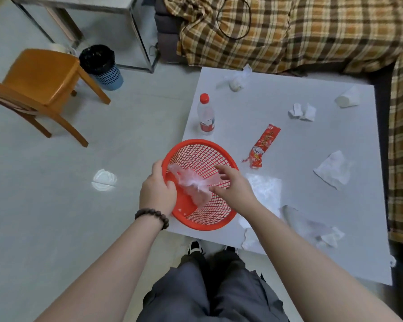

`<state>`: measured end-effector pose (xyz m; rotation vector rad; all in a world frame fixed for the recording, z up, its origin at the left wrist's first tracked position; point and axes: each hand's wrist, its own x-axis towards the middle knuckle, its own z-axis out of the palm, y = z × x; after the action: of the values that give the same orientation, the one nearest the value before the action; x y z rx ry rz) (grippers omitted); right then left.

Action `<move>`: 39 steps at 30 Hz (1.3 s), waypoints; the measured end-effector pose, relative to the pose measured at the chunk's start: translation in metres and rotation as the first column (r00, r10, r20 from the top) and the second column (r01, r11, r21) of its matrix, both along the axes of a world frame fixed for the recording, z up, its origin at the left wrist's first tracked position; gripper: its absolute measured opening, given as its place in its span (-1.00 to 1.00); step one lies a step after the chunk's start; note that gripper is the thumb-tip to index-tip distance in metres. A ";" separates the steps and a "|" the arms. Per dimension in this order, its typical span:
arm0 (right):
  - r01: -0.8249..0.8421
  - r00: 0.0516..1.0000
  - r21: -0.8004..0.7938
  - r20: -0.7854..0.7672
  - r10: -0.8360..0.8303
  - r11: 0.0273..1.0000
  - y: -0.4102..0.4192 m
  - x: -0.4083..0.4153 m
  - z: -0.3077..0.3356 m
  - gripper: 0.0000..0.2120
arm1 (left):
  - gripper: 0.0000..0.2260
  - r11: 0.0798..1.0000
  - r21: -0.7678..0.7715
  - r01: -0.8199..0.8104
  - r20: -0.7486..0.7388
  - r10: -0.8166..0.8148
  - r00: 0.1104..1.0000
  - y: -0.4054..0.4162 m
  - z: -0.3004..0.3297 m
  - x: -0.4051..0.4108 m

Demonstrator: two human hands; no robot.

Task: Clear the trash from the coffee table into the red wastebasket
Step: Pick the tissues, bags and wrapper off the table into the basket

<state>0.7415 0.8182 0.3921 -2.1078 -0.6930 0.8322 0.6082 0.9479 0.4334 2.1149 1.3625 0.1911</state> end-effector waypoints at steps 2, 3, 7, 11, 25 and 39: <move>0.114 0.994 0.000 -0.002 -0.114 0.994 -0.019 0.001 -0.004 -0.51 | -0.54 1.000 -0.008 0.014 0.000 -0.014 1.000 0.001 -0.001 -0.003; 0.164 0.986 -0.009 -0.018 -0.164 0.986 -0.031 0.003 -0.008 -0.55 | -0.54 1.000 -0.009 0.014 -0.001 -0.014 1.000 0.002 -0.002 -0.004; 0.249 0.965 -0.124 -0.050 -0.257 0.961 -0.087 0.002 -0.032 -0.62 | -0.55 1.000 0.027 -0.002 -0.014 0.002 1.000 0.003 -0.004 -0.010; 0.154 0.985 -0.266 -0.035 -0.169 0.951 -0.133 -0.003 -0.069 -0.58 | -0.56 0.998 0.053 -0.047 -0.012 0.047 0.999 -0.011 -0.008 -0.016; -0.296 0.942 -0.406 0.027 0.335 0.865 -0.218 0.004 -0.171 -0.53 | -0.57 0.908 0.150 -0.392 0.028 0.392 0.919 -0.141 -0.031 -0.053; -0.453 0.850 -0.479 0.024 0.527 0.752 -0.201 0.005 -0.205 -0.72 | -0.56 0.910 0.196 -0.365 -0.040 0.379 0.924 -0.163 -0.027 -0.062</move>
<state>0.7462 0.6173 0.1871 -2.4693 -1.2855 1.2201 0.5466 0.7852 0.4068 2.0041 1.8538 0.4093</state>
